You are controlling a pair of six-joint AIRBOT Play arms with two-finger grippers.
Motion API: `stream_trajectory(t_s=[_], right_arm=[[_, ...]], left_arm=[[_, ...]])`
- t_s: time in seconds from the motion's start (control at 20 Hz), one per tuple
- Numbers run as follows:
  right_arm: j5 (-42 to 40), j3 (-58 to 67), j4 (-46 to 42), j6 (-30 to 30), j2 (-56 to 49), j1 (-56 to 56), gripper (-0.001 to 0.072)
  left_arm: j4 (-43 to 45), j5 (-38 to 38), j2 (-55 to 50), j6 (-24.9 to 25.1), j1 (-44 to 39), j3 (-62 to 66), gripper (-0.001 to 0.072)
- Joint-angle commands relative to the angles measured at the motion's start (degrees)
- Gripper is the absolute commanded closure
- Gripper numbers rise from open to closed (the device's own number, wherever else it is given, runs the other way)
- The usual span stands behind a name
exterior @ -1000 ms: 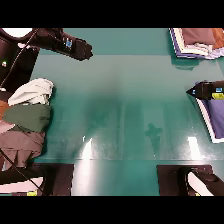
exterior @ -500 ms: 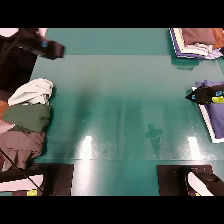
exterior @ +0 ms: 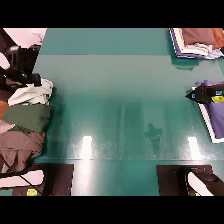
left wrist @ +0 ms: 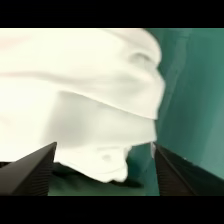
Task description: Fold the shirts.
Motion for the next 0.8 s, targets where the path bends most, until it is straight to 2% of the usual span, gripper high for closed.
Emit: stream_trajectory(t_s=[0.0, 0.15, 0.2, 0.25, 0.3, 0.5, 0.6, 0.75], right_arm=[[-1.5, 0.0, 0.1, 0.0, 0.0, 0.0, 0.0699], [-2.0, 0.0, 0.1, 0.0, 0.0, 0.0, 0.0699], [-2.1, 0.0, 0.1, 0.0, 0.0, 0.0, 0.0699], [-2.3, 0.0, 0.1, 0.0, 0.0, 0.0, 0.0699], [-2.4, 0.0, 0.1, 0.0, 0.0, 0.0, 0.0699], [-2.6, 1.3, 0.1, 0.0, 0.0, 0.0, 0.0699], [-4.5, 5.1, 0.0, 0.0, 0.0, 0.0, 0.0699], [-10.3, 12.3, 0.0, 0.0, 0.0, 0.0, 0.0699]], left_arm=[[0.6, 9.4, -1.8, -0.3, 1.9, -6.7, -0.0013], [0.5, 10.1, -3.8, -0.7, 1.9, -6.7, -0.0001], [0.5, 10.2, -3.8, -0.9, 1.9, -6.7, 0.0253], [0.5, 10.4, -3.7, -0.9, 1.9, -6.7, 0.0537], [0.5, 9.9, -3.7, -0.9, 1.9, -6.7, 0.0669], [0.2, 5.4, 0.4, -0.3, 1.5, -3.1, 0.0679], [0.1, 5.1, 6.4, 0.6, 0.3, 1.3, 0.0679], [-0.2, -0.3, 15.8, 4.6, -4.1, 11.6, 0.0679]])
